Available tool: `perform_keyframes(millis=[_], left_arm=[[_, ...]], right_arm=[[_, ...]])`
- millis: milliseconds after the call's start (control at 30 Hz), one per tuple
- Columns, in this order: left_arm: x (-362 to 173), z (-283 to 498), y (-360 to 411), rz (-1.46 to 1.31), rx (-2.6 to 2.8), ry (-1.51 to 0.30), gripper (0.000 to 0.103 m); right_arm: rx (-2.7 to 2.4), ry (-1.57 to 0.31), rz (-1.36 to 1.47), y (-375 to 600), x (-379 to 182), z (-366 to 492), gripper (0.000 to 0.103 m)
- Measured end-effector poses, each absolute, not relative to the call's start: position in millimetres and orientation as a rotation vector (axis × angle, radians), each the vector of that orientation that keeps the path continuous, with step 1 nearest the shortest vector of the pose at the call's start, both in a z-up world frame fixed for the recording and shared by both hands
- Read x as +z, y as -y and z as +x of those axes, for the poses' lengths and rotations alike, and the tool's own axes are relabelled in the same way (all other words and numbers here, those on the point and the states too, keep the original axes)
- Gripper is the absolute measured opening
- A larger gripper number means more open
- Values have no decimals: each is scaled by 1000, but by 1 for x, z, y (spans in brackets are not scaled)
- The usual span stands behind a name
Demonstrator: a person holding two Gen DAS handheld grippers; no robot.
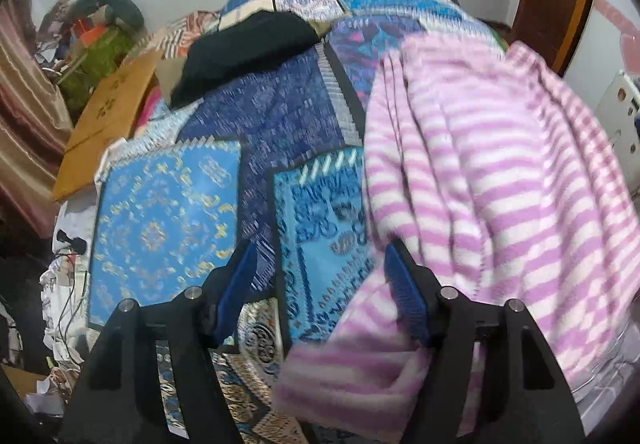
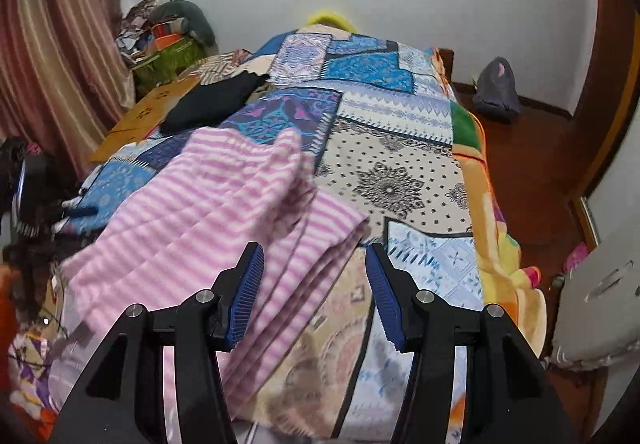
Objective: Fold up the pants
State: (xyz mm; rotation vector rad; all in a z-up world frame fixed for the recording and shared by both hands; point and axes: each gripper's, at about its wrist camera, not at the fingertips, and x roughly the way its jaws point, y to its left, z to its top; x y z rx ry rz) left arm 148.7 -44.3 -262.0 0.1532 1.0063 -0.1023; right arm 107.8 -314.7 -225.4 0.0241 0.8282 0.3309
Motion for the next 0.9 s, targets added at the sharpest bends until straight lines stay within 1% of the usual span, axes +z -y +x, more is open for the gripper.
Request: perform_keyframes(millis=[100,233,300,400,500,533,600,667,767,900], left_arm=[[-234,154,42,127,-109,-948,67],[-210,172,53,116,-165,-895,77],[-207,189,67,124,-206,-897,78],[-215,220,91,147,-276,-945,78],[-231,254,113,168,-338,-1016,78],[-237,264,118,172,-357,-1042,78],[-252,287,130,184,-394,-1097,78],[-265,302,137,199,-411,-1124,79],[-281,313,142,268,-394,-1110,81],[-289,314,125,266,-361,-1081,82]], right_arm=[[359,-824,32,303,-227,94,49],[390,-835,105,297,-238,87,49],[400,-851,139,294,-246,84,50],[407,-895,165,288,-264,84,50],[388,-978,170,284,-291,91,50],[379,-999,170,283,-300,93,51],[377,-1001,215,288,-310,95,59],[384,-1002,251,294,-315,101,61],[391,-997,261,298,-318,113,61],[408,-970,159,291,-316,137,61]])
